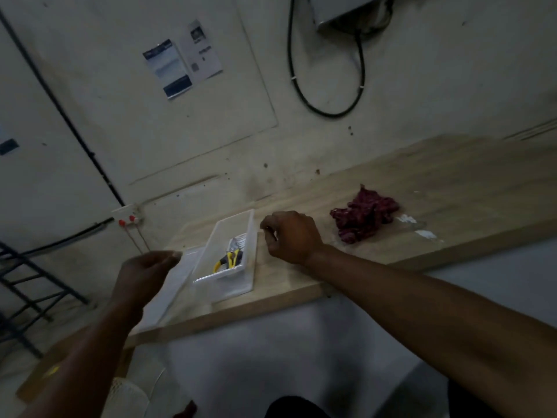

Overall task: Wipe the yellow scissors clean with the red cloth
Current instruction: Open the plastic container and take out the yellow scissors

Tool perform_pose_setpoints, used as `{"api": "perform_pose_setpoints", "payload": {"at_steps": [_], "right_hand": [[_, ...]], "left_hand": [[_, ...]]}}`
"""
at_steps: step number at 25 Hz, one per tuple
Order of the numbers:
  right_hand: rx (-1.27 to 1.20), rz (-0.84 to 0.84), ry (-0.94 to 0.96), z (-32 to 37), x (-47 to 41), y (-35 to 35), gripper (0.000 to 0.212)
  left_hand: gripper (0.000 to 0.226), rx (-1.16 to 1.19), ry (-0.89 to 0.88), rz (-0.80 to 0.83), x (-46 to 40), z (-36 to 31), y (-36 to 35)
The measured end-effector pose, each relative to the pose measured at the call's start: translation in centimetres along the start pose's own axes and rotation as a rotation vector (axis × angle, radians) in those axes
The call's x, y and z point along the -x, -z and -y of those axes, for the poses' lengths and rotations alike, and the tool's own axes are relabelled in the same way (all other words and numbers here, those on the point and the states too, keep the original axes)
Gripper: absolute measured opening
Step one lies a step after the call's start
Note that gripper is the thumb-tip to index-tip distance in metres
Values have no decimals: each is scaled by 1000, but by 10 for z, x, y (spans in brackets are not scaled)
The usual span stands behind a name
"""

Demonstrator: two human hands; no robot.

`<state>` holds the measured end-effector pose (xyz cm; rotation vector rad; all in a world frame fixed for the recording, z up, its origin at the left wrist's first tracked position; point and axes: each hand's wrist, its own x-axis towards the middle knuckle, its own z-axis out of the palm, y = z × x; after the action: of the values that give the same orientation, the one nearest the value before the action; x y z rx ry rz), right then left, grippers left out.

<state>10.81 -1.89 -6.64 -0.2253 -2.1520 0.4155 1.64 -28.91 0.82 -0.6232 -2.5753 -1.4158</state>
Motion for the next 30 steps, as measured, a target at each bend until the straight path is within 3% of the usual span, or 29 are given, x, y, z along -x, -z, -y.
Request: {"api": "perform_pose_setpoints", "payload": {"at_steps": [1, 3, 6, 8, 11, 16, 19, 24, 27, 30], "right_hand": [[4, 11, -17, 0, 0, 0, 24], [14, 32, -29, 0, 1, -1, 24], [22, 50, -23, -4, 2, -2, 24], [21, 56, -23, -2, 2, -3, 24], [15, 60, -35, 1, 0, -3, 25], [5, 62, -33, -1, 1, -3, 26], [-15, 54, -47, -2, 2, -3, 25], [-28, 59, -54, -3, 2, -3, 25], [-39, 54, -65, -5, 1, -3, 24], [-44, 43, -71, -4, 0, -3, 23]], "left_hand": [[7, -31, -76, 33, 3, -12, -11], [21, -184, -124, 120, 2, -26, -32], [69, -485, -8, 262, -11, -33, -59], [83, -540, 122, 320, -17, -30, -68], [73, -522, 251, 395, -26, -31, -72], [53, -569, 217, 432, -38, -47, -82], [66, -707, 197, 427, -45, -45, -91], [97, -797, 166, 294, -48, -39, -98], [72, -782, 122, 153, -46, -31, -98], [66, -780, 87, 122, -48, -29, -99]]}}
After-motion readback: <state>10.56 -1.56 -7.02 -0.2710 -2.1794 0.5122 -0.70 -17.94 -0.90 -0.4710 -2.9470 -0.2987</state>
